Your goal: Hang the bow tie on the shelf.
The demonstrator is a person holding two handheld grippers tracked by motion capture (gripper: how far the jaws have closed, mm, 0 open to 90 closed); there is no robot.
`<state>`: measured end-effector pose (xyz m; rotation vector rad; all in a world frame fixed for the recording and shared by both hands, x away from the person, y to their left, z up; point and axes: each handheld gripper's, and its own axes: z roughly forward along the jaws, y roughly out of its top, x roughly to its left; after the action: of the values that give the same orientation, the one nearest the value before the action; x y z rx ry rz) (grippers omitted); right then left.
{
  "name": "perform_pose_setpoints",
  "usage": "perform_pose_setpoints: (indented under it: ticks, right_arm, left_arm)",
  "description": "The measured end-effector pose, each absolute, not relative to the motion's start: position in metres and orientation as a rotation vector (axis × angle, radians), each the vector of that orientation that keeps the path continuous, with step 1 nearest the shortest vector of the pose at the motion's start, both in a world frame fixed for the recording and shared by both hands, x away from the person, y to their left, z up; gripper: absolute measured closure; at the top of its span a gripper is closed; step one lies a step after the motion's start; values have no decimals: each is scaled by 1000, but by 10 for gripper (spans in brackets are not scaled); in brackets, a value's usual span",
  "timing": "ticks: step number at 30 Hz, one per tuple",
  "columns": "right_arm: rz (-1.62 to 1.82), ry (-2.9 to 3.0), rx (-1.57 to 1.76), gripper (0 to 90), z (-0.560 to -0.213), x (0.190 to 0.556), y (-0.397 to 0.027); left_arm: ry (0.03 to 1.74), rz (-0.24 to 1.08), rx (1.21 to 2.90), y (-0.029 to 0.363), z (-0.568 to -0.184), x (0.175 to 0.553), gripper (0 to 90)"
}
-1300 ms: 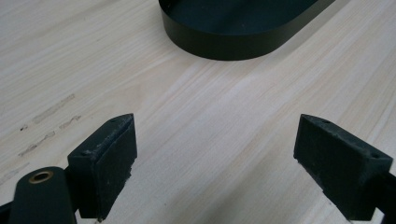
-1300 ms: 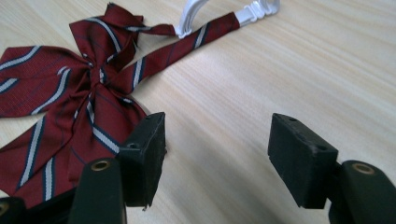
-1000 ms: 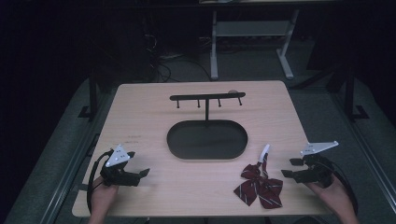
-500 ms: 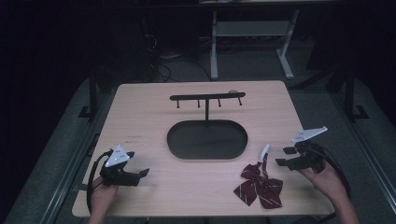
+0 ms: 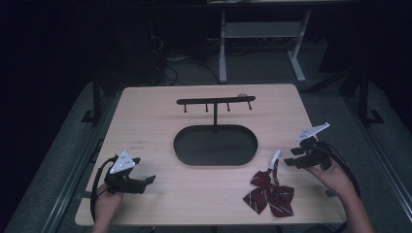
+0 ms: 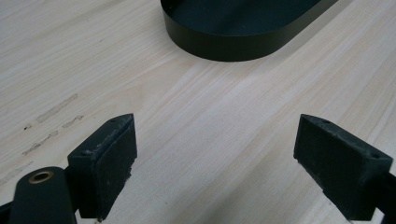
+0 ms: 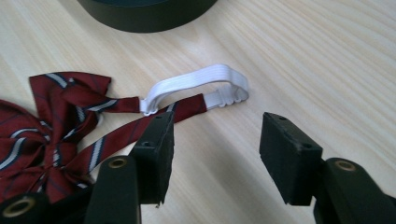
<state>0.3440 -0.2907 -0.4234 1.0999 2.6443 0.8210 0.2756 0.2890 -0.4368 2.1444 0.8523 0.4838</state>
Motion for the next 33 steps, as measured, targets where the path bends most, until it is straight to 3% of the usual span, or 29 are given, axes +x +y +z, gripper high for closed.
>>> perform_pose_setpoints:
  ticks: [12,19,33]
  right_arm:
    - [758,2678,1083,529,-431,365,-284]
    - [726,2699,1028,625,-431,374,-271]
    - [693,2741,1033,664,-439,394,-253]
  left_arm:
    - [846,487,2146,289,-437,276,132]
    - [839,486,2152,288,-437,277,132]
    - [843,477,2152,287,-437,277,132]
